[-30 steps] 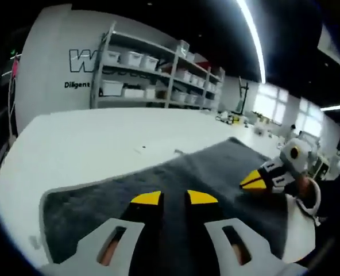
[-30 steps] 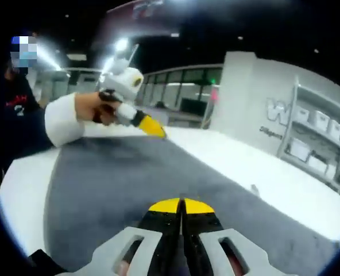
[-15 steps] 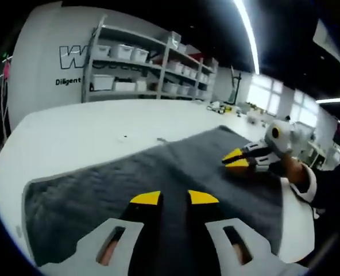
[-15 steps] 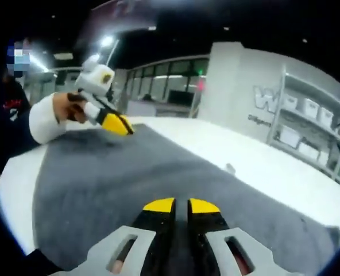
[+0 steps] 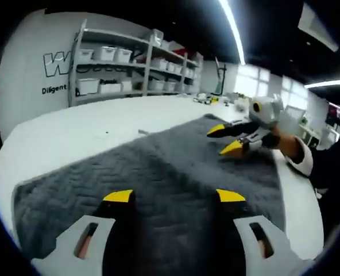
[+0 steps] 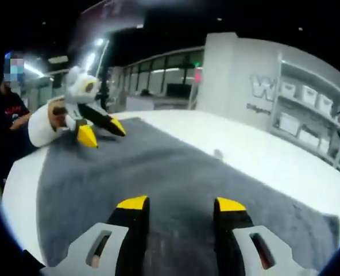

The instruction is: Open the folded towel by lifting each exposed corner and separating the folded layers until the towel lies flat within the target outline without major curled edges

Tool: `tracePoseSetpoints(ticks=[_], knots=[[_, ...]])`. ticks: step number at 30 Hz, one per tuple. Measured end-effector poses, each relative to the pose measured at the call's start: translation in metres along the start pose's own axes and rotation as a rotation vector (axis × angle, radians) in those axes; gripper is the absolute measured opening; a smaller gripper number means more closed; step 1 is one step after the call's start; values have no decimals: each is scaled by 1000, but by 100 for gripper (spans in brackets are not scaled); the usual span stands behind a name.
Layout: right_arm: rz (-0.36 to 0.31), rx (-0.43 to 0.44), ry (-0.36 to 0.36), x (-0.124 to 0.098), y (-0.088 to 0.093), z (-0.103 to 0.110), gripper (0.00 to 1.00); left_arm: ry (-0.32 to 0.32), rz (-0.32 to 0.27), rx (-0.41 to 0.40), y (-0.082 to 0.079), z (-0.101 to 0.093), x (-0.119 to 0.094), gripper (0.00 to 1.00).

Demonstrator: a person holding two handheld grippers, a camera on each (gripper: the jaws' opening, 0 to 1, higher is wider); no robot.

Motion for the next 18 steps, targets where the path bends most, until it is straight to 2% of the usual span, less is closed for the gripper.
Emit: tracePoseSetpoints(ticks=[2, 6, 9, 18], knots=[[23, 31, -10, -2, 5, -11, 44, -13, 26, 29, 2, -4, 4, 57], [70, 22, -18, -3, 16, -15, 48, -11, 58, 38, 8, -6, 10, 58], [68, 79, -43, -3, 19, -18, 50, -12, 81, 48, 12, -10, 13, 58], [70, 61, -70, -9, 21, -21, 48, -40, 69, 51, 12, -16, 16, 60]])
Point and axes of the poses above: the point that each gripper's makers call its tool centre point, and the gripper's own axes: x roughly forward along the fingers, z roughly to its left, y roughly out of its underside, the point moved 9 cm from there along -x, roughly backward along the fingers, and after that the axes turned 5 degrees about x, right-handed, at the moved point
